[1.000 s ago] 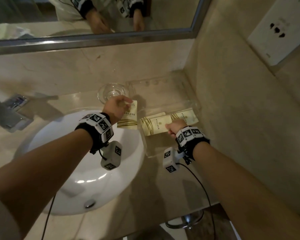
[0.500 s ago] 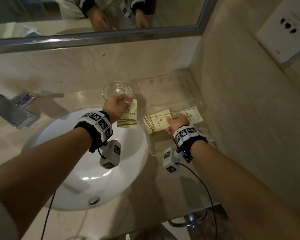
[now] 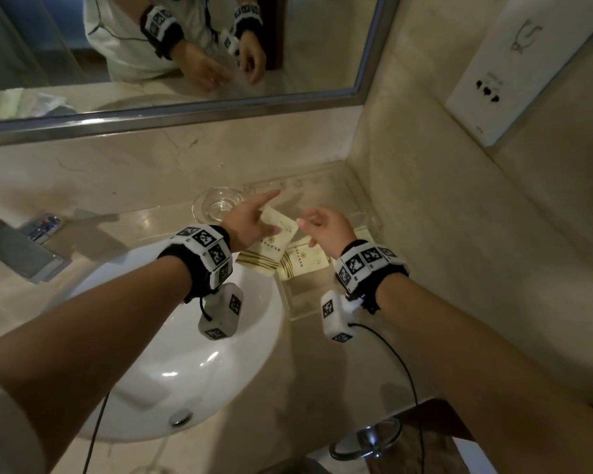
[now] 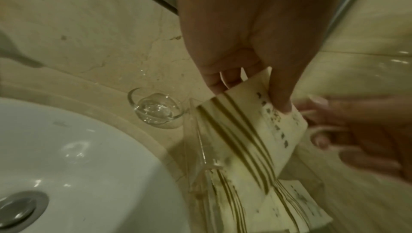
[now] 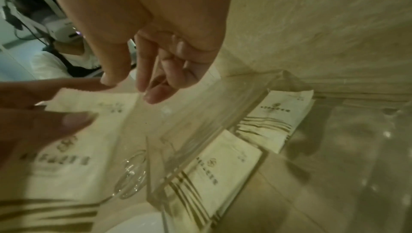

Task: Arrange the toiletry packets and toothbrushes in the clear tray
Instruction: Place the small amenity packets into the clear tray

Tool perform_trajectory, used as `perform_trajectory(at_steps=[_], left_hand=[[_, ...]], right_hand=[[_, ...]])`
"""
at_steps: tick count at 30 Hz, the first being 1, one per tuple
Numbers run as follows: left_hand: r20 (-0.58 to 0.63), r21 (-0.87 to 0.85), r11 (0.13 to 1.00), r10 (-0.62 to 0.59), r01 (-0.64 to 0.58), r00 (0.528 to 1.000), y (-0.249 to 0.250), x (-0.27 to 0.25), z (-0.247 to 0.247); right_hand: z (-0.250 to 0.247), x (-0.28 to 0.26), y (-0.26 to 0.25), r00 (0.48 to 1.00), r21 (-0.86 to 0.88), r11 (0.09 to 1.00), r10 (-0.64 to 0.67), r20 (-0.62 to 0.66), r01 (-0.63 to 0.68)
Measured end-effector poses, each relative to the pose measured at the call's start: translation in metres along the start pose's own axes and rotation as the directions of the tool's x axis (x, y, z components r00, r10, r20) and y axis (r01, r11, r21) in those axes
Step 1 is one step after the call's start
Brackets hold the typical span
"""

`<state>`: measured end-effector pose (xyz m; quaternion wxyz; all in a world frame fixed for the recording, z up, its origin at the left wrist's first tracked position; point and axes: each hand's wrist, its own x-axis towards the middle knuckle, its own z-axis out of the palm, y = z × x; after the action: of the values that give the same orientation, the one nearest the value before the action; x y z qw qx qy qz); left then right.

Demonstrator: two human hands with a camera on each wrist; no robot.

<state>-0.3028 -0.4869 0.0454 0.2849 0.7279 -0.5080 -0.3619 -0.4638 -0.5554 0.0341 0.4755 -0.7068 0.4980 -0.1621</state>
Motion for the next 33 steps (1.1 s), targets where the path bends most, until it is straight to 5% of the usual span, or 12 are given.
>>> perform_trajectory(at_steps=[4, 9, 15, 24, 33], left_hand=[[0.009, 0.121, 0.992, 0.031, -0.032, 0.999, 0.009, 0.0, 0.006], [0.05, -0.055, 0.998, -0.011, 0.014, 0.999, 0.013, 0.001, 0.011], [0.059, -0.078, 0.997, 0.014, -0.01, 0.998, 0.011, 0.006, 0.018], [0.112, -0.141, 0.99, 0.011, 0.005, 0.994, 0.03, 0.026, 0.055], [0.161, -0.26, 0.931, -0.222, 0.258, 0.962, 0.013, 0.045, 0.071]], right_hand=[[-0.003, -0.001, -0.011, 0.998, 0.012, 0.998, -0.057, 0.014, 0.057], [-0.011, -0.003, -0.001, 0.997, -0.059, 0.995, -0.077, 0.013, 0.078], [-0.035, -0.004, 0.024, 0.99, 0.076, 0.995, 0.08, -0.115, -0.071], [-0.062, -0.011, 0.049, 0.952, 0.385, 0.875, 0.302, 0.042, -0.294], [-0.068, 0.007, 0.11, 0.773, 0.176, 0.802, 0.598, -0.213, -0.571]])
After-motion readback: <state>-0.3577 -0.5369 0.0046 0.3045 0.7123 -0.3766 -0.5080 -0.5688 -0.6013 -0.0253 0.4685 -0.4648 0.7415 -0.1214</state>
